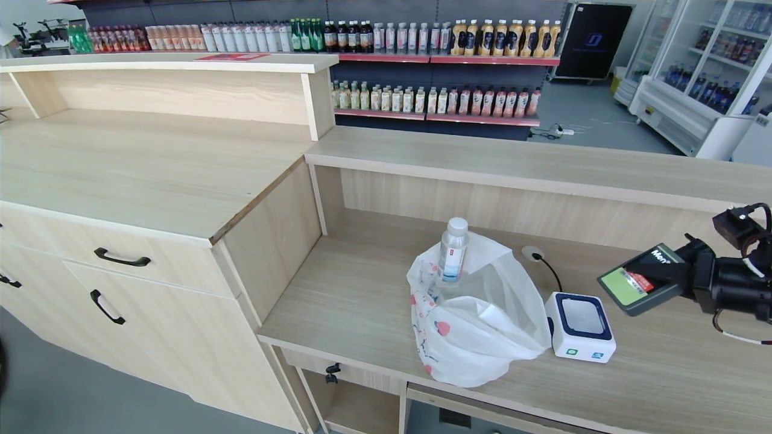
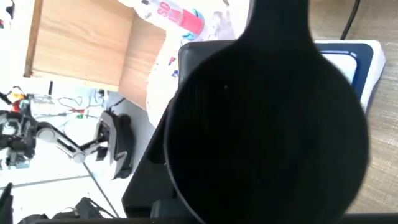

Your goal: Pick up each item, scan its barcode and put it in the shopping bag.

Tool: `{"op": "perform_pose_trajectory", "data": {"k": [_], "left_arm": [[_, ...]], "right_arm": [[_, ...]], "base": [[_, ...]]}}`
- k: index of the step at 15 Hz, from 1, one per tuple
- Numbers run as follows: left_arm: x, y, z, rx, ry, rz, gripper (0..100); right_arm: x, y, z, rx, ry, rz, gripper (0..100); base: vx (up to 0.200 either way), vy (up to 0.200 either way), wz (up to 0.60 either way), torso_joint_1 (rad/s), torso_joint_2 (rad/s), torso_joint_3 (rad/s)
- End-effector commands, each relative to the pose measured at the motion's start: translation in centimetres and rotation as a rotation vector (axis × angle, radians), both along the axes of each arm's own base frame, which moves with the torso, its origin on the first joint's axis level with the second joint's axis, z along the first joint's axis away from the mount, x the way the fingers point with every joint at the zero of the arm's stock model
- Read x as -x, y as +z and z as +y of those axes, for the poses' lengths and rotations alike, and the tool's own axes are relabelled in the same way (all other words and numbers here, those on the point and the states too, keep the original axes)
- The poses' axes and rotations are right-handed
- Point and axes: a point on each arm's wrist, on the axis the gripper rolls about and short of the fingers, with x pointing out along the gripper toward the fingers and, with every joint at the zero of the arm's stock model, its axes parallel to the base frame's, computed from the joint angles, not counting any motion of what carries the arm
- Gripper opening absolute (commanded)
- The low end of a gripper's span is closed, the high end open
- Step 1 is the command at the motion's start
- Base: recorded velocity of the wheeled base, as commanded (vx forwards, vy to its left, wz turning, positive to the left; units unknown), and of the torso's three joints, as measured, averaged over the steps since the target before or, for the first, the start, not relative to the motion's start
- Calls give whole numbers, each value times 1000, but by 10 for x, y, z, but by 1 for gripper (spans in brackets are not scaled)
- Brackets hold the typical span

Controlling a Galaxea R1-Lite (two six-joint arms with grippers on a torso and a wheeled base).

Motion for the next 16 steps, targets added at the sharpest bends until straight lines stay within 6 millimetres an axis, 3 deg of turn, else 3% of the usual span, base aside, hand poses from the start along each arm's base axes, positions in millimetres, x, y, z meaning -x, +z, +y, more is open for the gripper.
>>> {"op": "perform_pose_trajectory", "data": {"k": [1, 6, 16], "left_arm": [[0, 0, 0, 0, 1, 1, 100], [0, 0, 0, 0, 1, 1, 100], [0, 0, 0, 0, -1, 1, 100]], "right_arm": [[-10, -24, -5, -3, 27, 47, 0], [-18, -47, -8, 45, 104, 26, 0], [-47, -59, -10, 77, 159, -75, 0]], "base": [[0, 0, 0, 0, 0, 0], [0, 0, 0, 0, 0, 0], [0, 0, 0, 0, 0, 0]]}}
